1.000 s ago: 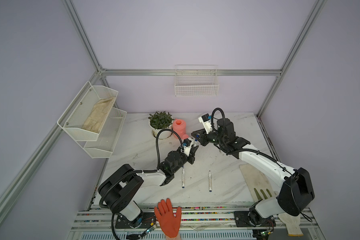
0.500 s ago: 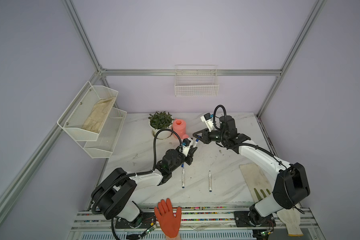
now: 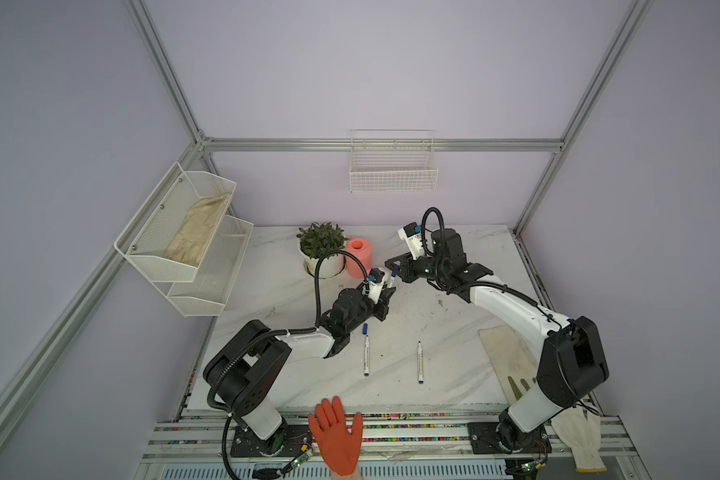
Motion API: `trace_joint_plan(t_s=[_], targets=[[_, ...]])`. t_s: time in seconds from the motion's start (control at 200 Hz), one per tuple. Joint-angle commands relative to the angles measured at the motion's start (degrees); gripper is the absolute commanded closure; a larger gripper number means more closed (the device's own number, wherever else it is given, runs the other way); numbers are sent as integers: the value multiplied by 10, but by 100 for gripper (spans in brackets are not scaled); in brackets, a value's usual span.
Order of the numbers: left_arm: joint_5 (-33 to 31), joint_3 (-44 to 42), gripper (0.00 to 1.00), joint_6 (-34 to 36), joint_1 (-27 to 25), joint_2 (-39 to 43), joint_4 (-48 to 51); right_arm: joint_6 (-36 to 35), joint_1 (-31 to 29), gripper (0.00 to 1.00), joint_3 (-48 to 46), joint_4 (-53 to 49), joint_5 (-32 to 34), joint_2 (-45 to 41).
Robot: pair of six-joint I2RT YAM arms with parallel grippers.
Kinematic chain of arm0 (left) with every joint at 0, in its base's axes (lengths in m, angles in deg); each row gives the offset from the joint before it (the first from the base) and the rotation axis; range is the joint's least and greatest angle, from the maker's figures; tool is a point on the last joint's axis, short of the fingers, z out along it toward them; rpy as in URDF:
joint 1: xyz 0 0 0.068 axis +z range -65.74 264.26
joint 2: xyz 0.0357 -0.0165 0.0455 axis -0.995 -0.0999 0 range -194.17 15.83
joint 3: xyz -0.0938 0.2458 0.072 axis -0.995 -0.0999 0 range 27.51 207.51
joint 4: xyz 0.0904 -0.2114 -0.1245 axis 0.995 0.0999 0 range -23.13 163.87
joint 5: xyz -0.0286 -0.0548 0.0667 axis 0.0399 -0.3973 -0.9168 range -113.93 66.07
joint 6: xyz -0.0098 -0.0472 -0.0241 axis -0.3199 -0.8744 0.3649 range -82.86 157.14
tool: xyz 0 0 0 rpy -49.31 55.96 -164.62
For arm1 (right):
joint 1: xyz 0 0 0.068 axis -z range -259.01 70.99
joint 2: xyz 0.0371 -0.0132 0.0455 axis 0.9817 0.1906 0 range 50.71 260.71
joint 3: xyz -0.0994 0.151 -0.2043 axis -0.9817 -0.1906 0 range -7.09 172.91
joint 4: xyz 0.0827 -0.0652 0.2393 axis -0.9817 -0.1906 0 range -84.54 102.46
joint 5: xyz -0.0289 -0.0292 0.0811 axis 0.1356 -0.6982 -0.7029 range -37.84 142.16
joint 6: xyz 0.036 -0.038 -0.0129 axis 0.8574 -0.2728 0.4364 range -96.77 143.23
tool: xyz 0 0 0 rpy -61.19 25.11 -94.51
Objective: Insert the pens into the pen caps
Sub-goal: 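Lower the right gripper onto the blue cap top and push it down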
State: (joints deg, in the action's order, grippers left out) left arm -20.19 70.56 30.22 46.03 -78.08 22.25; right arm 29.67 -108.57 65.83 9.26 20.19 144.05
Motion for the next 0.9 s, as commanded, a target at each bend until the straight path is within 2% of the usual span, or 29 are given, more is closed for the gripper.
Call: trace_joint_plan(t_s=[0.0, 0.105, 0.305, 0.375, 0.495, 0.595, 0.675, 0.895], targets=[[-77, 204, 100, -29, 34, 51, -335, -21, -34, 100, -64, -243, -48, 51], [-65, 219, 100, 33, 32, 48, -336, -18, -34, 100, -61, -247, -25, 60], [-130, 216, 100, 129, 0, 48, -335, -19, -34, 100, -57, -265, 64, 72], [-134, 208, 100, 120, -2, 47, -336, -17, -34, 100, -57, -264, 92, 69], [-142, 197, 100, 86, -1, 43, -334, -17, -39, 100, -65, -258, 89, 69], [-176, 201, 100, 34, 2, 33, -332, -37, -78, 100, -62, -281, 130, 87], [-175, 215, 100, 26, 8, 24, -328, -44, -108, 100, -60, -298, 162, 110], [-163, 233, 100, 0, 26, 18, -321, -40, -94, 100, -62, -284, 119, 108]])
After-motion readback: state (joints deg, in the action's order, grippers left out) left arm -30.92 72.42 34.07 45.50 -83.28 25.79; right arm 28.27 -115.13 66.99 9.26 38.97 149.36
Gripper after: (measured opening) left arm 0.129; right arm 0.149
